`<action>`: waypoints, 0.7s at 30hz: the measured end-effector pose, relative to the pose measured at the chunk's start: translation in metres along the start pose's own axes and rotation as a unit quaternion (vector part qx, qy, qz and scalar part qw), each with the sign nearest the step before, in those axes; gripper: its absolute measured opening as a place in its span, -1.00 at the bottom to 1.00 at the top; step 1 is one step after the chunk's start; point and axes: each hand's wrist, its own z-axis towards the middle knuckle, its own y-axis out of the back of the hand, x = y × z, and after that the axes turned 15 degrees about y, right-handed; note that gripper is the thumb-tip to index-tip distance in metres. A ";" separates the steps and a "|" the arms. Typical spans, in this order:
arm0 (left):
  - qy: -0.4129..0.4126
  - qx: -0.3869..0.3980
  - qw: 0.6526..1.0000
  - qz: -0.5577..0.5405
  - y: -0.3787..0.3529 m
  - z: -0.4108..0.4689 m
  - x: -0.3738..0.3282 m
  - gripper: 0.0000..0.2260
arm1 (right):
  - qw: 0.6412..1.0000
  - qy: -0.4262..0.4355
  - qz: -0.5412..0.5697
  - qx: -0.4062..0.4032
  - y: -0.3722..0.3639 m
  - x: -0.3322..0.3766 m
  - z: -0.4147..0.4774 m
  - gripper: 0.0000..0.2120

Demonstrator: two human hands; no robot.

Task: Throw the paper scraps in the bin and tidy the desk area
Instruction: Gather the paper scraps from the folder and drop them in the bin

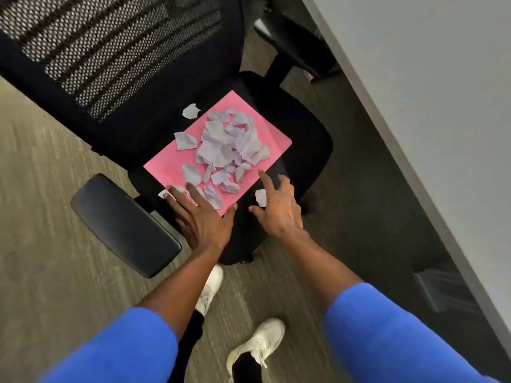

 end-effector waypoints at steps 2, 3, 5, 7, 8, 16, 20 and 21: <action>0.004 -0.006 1.000 -0.012 -0.004 0.009 0.000 0.11 | 0.999 0.014 -0.031 0.019 -0.008 -0.002 0.012 -0.12; 0.002 -0.008 1.000 -0.012 -0.008 0.015 0.001 0.11 | 0.998 0.019 -0.047 0.026 -0.013 -0.005 0.018 -0.14; -0.006 -0.020 1.000 -0.011 -0.013 0.026 0.001 0.10 | 0.997 0.027 -0.072 0.013 -0.023 -0.011 0.028 -0.23; -0.014 -0.028 0.999 -0.008 -0.016 0.034 0.002 0.09 | 0.997 0.030 -0.061 -0.019 -0.032 -0.018 0.035 -0.45; -0.022 -0.029 0.999 -0.007 -0.017 0.037 0.002 0.09 | 0.999 0.016 -0.030 -0.041 -0.031 -0.017 0.039 -0.57; -0.057 -0.061 0.996 0.030 -0.018 0.049 0.001 -0.14 | 0.991 0.086 -0.010 -0.107 -0.018 0.021 0.065 -0.44; -0.053 -0.055 0.996 0.039 -0.021 0.054 0.004 -0.37 | 0.990 0.130 -0.041 -0.031 -0.028 0.029 0.076 -0.21; -0.051 -0.056 0.996 0.043 -0.022 0.055 0.004 -0.41 | 0.989 0.137 -0.052 -0.018 -0.031 0.030 0.078 -0.18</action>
